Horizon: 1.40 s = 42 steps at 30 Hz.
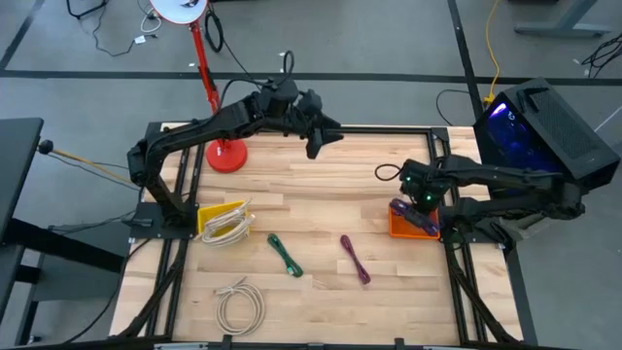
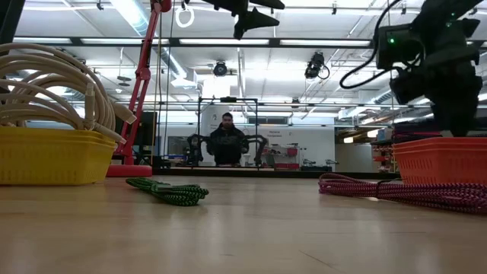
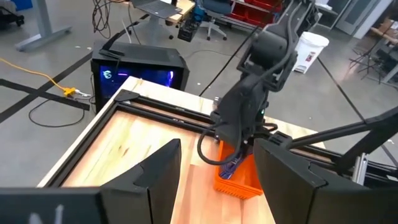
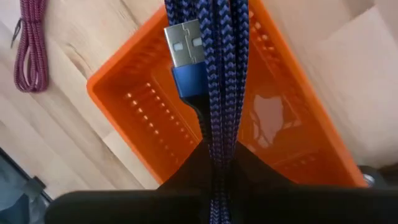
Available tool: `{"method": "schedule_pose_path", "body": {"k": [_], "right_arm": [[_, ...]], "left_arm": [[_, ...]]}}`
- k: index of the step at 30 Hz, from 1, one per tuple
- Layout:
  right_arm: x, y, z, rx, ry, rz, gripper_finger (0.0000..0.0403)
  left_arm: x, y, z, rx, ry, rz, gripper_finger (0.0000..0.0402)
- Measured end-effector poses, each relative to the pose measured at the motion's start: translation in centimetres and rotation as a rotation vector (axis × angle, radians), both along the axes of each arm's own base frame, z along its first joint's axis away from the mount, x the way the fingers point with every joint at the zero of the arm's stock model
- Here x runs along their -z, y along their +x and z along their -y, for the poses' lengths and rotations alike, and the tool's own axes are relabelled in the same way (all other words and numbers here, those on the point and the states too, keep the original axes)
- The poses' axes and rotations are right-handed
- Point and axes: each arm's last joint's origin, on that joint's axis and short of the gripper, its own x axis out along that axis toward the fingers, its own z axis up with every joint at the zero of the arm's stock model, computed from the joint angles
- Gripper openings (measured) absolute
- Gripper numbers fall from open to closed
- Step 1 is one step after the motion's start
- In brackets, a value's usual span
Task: Pick & Place USB Port
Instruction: Put the blue USB cable into the orange bin, then put the green USB cable into the orange bin
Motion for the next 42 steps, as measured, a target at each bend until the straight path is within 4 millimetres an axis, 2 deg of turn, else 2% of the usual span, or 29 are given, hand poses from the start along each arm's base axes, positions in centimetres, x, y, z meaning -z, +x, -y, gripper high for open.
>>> {"method": "schedule_pose_path", "body": {"k": [4, 8, 17, 20, 24, 29, 37, 40, 42], "right_arm": [[1.0, -0.2, -0.1, 0.003, 0.020, -0.009, 0.0020], [1.2, -0.3, -0.2, 0.002, 0.030, -0.012, 0.0027], [1.2, -0.2, -0.1, 0.002, 0.016, -0.001, 0.0170], [1.2, -0.2, -0.1, 0.002, 0.016, -0.001, 0.0199], [1.1, 0.0, -0.2, -0.005, 0.043, 0.028, 0.0218], [-0.9, 0.7, 0.1, -0.014, 0.001, 0.111, 0.0223], [-5.1, 1.7, 1.0, -0.012, -0.217, 0.197, 0.0224], [-6.6, 2.2, 1.2, 0.019, -0.226, 0.266, 0.0224], [-7.9, 2.8, 1.3, 0.036, -0.230, 0.353, 0.0224]], "left_arm": [[0.0, 0.0, 0.0, -0.002, -0.008, -0.001, 0.0206], [0.1, 0.0, 0.1, 0.002, -0.008, -0.004, 0.0206], [0.1, 0.1, 0.2, 0.004, -0.009, -0.007, 0.0206], [0.1, 0.1, 0.2, 0.004, -0.008, -0.007, 0.0206], [0.1, 0.1, 0.2, 0.005, -0.003, -0.008, 0.0206], [0.1, 0.1, 0.2, -0.004, 0.004, -0.009, 0.0206], [0.3, 0.0, 0.3, 0.017, -0.011, -0.030, 0.0206], [1.3, -0.2, 1.2, 0.139, -0.056, -0.125, 0.0206], [2.4, -0.5, 2.6, 0.204, -0.064, -0.247, 0.0206]]}}
